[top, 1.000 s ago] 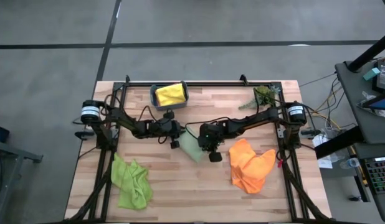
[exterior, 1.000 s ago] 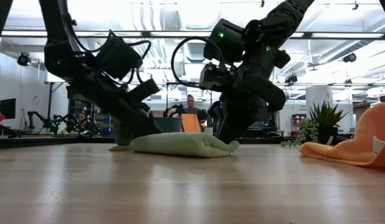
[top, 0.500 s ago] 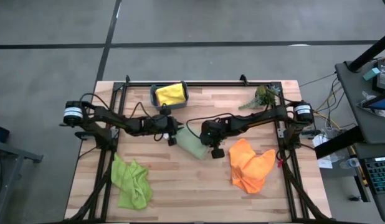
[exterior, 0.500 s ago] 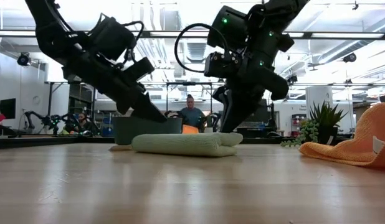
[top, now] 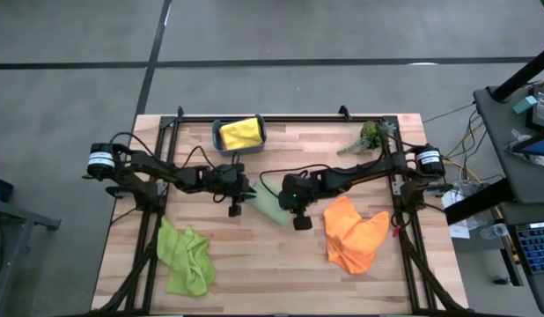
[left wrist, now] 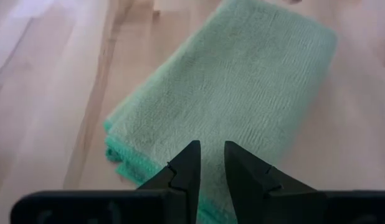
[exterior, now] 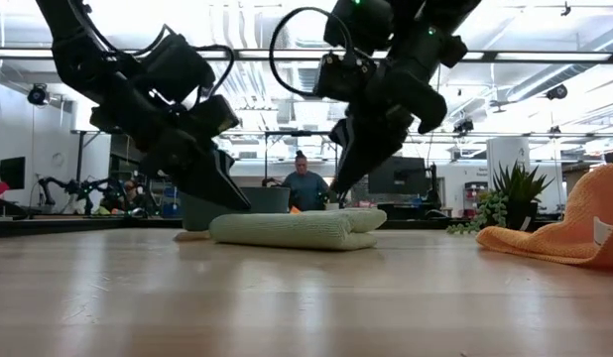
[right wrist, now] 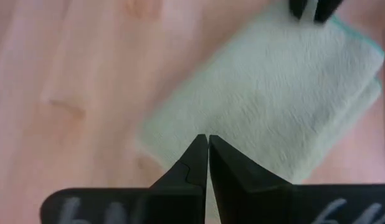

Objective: Fold microfiber towels
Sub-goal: Fold the green microfiber towel

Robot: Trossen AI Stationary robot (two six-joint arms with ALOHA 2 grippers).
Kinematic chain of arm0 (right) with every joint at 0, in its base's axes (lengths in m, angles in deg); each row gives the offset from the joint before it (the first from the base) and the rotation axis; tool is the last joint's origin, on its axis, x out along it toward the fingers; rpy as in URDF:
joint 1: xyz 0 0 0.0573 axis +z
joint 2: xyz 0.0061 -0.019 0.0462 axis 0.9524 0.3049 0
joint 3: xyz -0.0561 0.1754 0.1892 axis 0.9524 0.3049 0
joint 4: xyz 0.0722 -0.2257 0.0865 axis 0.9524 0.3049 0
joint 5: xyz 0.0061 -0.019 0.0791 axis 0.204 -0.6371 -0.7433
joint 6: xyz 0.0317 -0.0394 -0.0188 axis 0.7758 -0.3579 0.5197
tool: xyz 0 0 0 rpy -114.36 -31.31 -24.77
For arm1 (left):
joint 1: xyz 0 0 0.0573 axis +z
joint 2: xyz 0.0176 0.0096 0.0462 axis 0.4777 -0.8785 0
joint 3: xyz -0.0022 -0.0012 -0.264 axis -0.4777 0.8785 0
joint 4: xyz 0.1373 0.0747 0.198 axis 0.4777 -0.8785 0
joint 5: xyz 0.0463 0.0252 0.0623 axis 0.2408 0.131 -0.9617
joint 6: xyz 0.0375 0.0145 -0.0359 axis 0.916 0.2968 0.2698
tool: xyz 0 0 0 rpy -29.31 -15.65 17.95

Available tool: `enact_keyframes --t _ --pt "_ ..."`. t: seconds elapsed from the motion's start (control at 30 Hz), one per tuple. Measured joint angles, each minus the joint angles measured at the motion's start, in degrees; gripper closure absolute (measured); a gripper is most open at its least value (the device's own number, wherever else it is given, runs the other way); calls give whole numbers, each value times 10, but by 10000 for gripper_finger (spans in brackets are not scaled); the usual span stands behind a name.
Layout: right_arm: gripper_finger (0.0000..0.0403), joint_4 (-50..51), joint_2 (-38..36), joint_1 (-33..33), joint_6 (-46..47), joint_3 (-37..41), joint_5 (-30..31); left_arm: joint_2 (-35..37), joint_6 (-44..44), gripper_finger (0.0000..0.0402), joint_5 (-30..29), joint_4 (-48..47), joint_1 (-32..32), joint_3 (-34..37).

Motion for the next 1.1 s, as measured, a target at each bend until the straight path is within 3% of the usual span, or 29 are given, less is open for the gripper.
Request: enact_keyframes --t 0.3,0.43,0.63,0.83,1.1 --pt "394 -120 35 30 33 9 0 -27 -1 343 -1 22 0 0" --pt "394 -123 60 31 52 9 -1 -34 -1 343 -1 28 0 -1" --pt "394 -52 65 31 57 10 1 -37 -11 343 -1 20 -1 0" --pt "394 37 60 30 31 9 86 -35 -45 343 -1 11 -1 0" --pt "394 73 25 29 29 11 88 -7 -128 343 -3 5 2 -2"
